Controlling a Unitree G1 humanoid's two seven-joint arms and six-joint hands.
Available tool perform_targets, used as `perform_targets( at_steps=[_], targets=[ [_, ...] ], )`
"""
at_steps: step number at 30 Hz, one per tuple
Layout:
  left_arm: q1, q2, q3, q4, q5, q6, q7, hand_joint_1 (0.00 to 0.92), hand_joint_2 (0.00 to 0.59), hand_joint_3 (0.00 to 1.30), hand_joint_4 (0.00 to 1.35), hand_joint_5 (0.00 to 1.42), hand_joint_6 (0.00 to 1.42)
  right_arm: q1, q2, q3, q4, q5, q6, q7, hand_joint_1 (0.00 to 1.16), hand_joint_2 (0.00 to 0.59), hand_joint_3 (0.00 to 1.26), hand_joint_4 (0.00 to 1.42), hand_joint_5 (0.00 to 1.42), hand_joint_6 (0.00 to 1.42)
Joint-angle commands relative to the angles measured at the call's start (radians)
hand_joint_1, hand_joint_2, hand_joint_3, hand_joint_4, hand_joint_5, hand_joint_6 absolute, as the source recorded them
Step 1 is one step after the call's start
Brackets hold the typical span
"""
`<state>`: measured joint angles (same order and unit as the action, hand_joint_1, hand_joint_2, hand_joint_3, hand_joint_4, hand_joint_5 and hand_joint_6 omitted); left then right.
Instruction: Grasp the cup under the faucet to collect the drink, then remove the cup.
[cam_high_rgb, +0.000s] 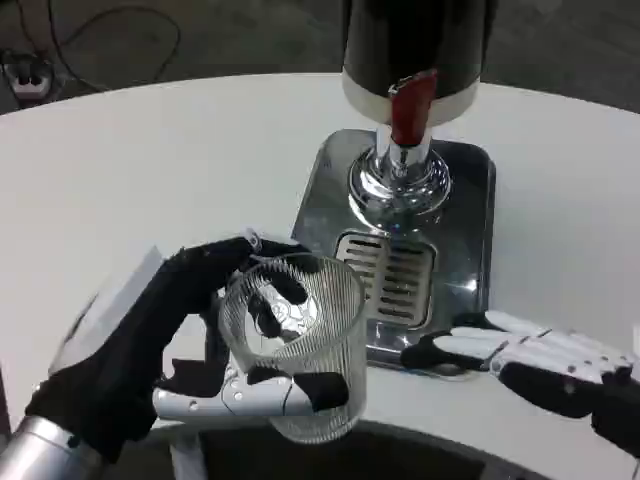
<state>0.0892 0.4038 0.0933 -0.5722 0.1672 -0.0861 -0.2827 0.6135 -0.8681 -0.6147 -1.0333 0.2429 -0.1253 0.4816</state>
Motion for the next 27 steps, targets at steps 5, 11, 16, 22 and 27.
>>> perform_targets(
  at_steps=[5,11,16,22,27],
  targets=[
    [0.001,-0.003,0.005,-0.019,-0.003,0.001,0.003,0.845,0.02,0.78,0.89,1.08,1.15,0.022,0.002,-0.014,-0.014,0.009,-0.021,-0.011,0.51,0.411,0.16,0.12,0.06,0.06],
    [-0.002,-0.004,0.003,-0.015,-0.002,0.001,0.004,0.839,0.018,0.78,0.89,1.08,1.15,0.031,0.003,-0.019,-0.014,0.01,-0.024,-0.015,0.51,0.411,0.16,0.12,0.06,0.06],
    [-0.006,-0.008,0.002,-0.002,-0.001,-0.004,0.009,0.837,0.018,0.78,0.89,1.08,1.15,0.039,0.007,-0.024,-0.014,0.011,-0.023,-0.016,0.51,0.411,0.16,0.12,0.06,0.06],
    [0.005,-0.02,-0.003,0.027,0.009,-0.025,0.019,0.835,0.017,0.78,0.89,1.09,1.15,0.046,0.008,-0.02,-0.014,0.007,-0.025,-0.019,0.51,0.411,0.16,0.12,0.06,0.06],
    [0.013,-0.033,0.006,0.057,0.024,-0.07,0.039,0.835,0.017,0.78,0.89,1.09,1.15,0.053,0.01,-0.011,-0.014,0.001,-0.026,-0.027,0.51,0.411,0.16,0.12,0.06,0.06]
  ],
)
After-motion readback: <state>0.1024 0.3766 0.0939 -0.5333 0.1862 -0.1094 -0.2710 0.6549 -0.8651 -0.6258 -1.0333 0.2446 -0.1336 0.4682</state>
